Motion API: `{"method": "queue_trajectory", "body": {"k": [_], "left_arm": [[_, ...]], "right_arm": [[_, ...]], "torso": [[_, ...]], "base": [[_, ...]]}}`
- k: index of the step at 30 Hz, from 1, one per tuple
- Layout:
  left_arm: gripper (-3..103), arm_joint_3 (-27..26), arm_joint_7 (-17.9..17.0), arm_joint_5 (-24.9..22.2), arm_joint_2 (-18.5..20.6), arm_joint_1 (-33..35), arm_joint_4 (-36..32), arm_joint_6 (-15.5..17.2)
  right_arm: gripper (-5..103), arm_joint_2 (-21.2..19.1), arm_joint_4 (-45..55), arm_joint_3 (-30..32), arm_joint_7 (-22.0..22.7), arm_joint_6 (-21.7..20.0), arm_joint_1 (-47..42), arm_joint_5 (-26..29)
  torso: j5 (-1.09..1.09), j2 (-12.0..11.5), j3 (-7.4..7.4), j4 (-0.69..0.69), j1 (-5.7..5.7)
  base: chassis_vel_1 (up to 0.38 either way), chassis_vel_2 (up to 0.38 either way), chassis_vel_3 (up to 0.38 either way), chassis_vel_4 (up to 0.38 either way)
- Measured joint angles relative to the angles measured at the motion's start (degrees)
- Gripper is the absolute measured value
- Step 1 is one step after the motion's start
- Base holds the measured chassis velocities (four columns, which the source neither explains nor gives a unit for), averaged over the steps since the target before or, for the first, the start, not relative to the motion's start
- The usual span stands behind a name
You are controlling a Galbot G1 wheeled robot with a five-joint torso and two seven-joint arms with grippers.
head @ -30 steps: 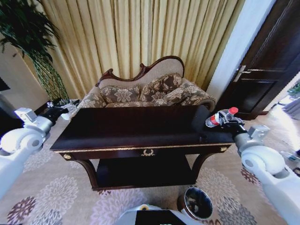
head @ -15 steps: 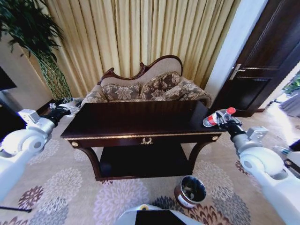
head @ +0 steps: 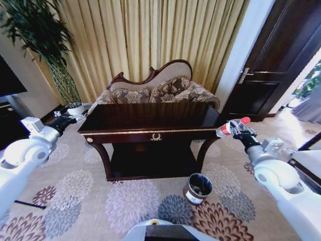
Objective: Move to the front of the table and place the trash on the table into the trash bin.
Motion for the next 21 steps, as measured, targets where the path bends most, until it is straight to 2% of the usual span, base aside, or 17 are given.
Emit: {"method": "queue_trajectory", "body": {"k": [8,12,17,21], "left_arm": [[100,0.20,0.01,0.21,-0.59,0.17,-0.16,-0.04],[100,0.15,0.16,-0.33,-0.61,0.25,-0.56,-0.24],[100,0.10,0.21,-1.82,-0.54,0.22,-1.40,-0.26],[100,0.46,0.24,-1.90,-0.64,0.10,-1.73,-0.25]], "right_arm": [[30,4.35,-7.83,-4.30,-3.96,3.22,-1.46,-6.19],[30,8.48,-18.12,-9.34,-5.70,8.08,0.06,-13.92],[30,11.66,-25.53,-11.03,-6.86,9.82,0.93,-17.84],[30,15.91,-34.14,-12.82,-7.56,13.45,2.23,-23.73]], "torso": [[0.02,-0.09,0.07,-0.01,0.11],[0.03,-0.07,0.04,0.01,0.06],[0.02,-0.03,0.02,0.01,0.02],[0.01,-0.04,0.04,-0.02,0.04]], "base": [[-0.011,0.008,0.015,-0.012],[0.000,0.000,0.000,0.000],[0.000,0.000,0.000,0.000],[0.000,0.000,0.000,0.000]]}}
